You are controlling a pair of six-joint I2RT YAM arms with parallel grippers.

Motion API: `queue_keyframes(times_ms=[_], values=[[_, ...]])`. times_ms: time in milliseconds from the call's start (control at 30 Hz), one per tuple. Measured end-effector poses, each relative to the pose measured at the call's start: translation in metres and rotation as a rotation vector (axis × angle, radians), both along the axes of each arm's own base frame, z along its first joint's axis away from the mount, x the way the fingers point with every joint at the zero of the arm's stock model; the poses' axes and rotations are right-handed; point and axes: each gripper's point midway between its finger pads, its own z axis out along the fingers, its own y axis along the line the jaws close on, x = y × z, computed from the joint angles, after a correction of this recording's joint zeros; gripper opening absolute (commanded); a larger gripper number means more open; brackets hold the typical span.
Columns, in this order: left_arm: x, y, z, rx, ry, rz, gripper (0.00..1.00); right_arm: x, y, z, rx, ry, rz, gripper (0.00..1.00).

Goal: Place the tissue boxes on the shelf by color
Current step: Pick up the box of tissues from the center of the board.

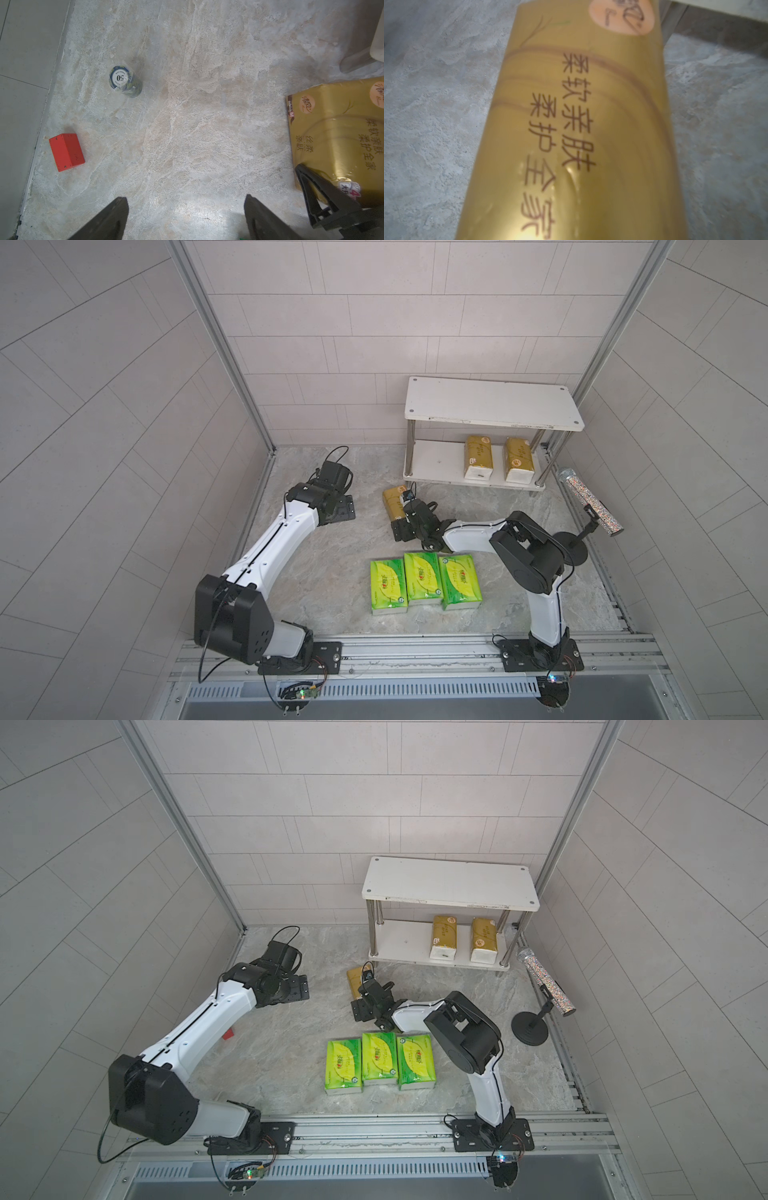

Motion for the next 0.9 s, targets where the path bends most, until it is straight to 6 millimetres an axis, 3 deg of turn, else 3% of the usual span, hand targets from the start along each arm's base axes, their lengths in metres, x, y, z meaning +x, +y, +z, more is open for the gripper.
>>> queue_keyframes(times_ms=[167,300,500,633,733,900], values=[[-0.001,0.003,0.002,0.000,-0.004,0.007,0.96,-0.002,-0.001,0.004,-0.002,0.002,0.005,0.87],[-0.002,0.003,0.002,0.001,-0.001,0.008,0.95,-0.008,-0.007,0.019,0.004,0.006,0.011,0.85],[-0.002,0.004,0.002,0.001,0.000,0.009,0.95,-0.019,-0.014,0.079,0.059,-0.028,0.031,0.85],[-0.002,0.005,0.002,-0.001,0.001,0.013,0.96,-0.030,-0.029,0.115,0.088,-0.024,0.044,0.84],[-0.001,0.006,0.002,-0.003,0.000,0.016,0.96,-0.038,-0.047,0.124,0.087,0.016,0.048,0.84],[-0.001,0.006,0.001,-0.005,0.001,0.016,0.96,-0.051,-0.078,0.121,0.078,0.124,0.036,0.83]])
